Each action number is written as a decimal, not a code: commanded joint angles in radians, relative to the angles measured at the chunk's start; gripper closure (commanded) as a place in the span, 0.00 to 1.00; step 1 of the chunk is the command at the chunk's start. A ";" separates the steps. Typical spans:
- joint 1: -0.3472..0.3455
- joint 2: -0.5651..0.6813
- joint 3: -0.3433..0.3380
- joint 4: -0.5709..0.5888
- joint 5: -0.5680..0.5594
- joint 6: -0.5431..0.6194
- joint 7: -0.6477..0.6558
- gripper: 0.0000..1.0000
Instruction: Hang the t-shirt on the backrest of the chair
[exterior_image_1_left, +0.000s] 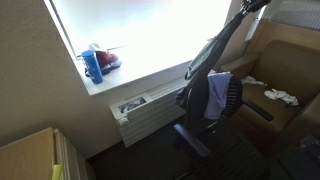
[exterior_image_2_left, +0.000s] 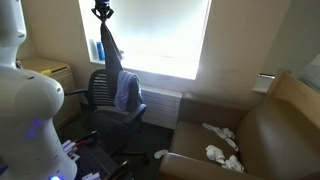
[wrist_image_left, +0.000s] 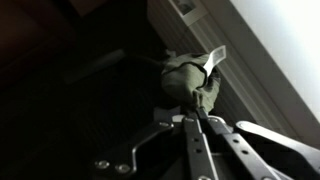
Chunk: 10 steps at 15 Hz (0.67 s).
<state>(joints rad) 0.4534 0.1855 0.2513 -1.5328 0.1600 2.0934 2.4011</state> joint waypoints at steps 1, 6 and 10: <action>-0.039 -0.065 0.029 -0.003 0.102 -0.251 -0.009 0.99; -0.039 -0.071 0.031 0.011 0.120 -0.393 0.006 0.96; -0.043 -0.072 0.030 0.014 0.132 -0.434 0.006 0.71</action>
<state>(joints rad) 0.4320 0.1092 0.2583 -1.5261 0.2960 1.6631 2.4043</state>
